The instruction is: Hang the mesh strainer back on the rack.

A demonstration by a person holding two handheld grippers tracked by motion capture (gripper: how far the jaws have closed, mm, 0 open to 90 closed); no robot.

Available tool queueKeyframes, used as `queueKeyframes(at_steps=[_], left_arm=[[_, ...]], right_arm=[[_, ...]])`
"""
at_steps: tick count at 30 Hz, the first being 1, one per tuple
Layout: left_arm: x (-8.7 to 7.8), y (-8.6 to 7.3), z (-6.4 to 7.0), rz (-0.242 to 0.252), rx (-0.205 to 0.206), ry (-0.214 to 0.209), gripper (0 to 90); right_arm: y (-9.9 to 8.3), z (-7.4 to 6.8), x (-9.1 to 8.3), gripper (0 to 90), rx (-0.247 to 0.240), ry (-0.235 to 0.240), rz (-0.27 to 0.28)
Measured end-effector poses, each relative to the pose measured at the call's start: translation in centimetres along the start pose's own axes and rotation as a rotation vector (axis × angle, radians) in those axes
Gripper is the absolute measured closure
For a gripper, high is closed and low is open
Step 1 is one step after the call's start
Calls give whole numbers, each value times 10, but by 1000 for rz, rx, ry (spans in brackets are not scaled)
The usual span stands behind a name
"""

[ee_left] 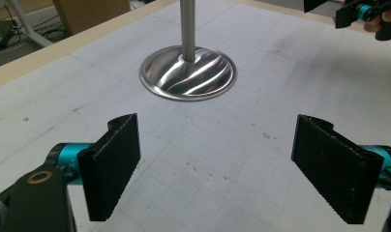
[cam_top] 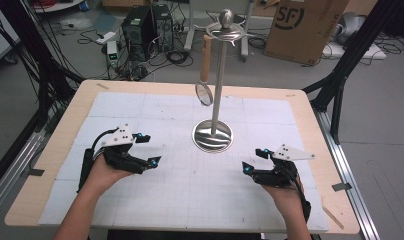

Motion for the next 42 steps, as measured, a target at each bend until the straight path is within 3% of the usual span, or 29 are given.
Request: queueKeyframes(at_steps=[9, 16, 42], left_arm=[[-5, -20, 6, 6, -20, 19, 175], [-14, -16, 9, 48, -26, 16, 173], [-15, -23, 9, 34, -38, 18, 173]], right_arm=[[-2, 1, 1, 258, 1, 1, -9], [-3, 1, 5, 258, -8, 4, -17], [-4, -3, 8, 258, -15, 12, -33]])
Point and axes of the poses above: each handheld gripper's, and its own axes: x roughly forward along the jaws, y roughly out of its top, z roughly to its right, the point moved 5 cm from there along x, roughly forward along the jaws
